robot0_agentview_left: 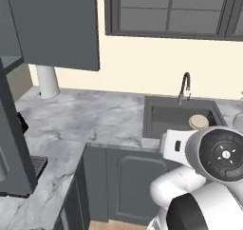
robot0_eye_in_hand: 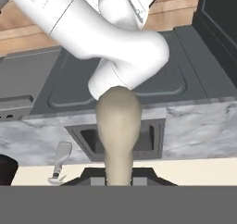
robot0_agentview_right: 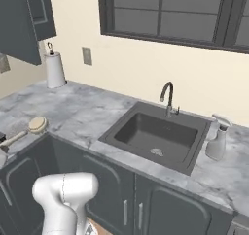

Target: Locate and retrieve the spray and dish brush from the cabinet. Place them next to the sink.

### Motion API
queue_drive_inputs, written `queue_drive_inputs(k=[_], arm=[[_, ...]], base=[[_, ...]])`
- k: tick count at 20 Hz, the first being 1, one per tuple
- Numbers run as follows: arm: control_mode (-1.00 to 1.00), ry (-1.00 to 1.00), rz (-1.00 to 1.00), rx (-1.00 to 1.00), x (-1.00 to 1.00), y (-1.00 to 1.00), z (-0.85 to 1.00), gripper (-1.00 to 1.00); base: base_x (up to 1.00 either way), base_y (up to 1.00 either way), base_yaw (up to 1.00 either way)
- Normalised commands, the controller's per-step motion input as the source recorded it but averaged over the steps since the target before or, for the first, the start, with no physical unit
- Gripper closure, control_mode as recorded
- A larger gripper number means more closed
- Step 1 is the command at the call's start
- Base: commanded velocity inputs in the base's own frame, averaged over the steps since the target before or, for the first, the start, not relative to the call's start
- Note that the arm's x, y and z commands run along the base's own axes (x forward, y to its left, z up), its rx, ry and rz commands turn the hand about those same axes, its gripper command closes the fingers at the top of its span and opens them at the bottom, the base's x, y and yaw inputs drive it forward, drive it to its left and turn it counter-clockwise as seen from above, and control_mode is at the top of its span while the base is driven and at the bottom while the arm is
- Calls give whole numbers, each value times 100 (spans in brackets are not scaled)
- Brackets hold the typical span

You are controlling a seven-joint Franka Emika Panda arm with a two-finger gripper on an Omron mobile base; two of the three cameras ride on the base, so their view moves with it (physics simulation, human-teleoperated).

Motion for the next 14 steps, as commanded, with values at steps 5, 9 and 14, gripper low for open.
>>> queue_drive_inputs(k=[5,9,14], arm=[[100,0,0,0,0,0,0,100],[100,0,0,0,0,0,0,100],[100,0,0,0,0,0,0,100]], base=[[14,-69,-11],[-10,-66,-19],[-20,-58,-19]])
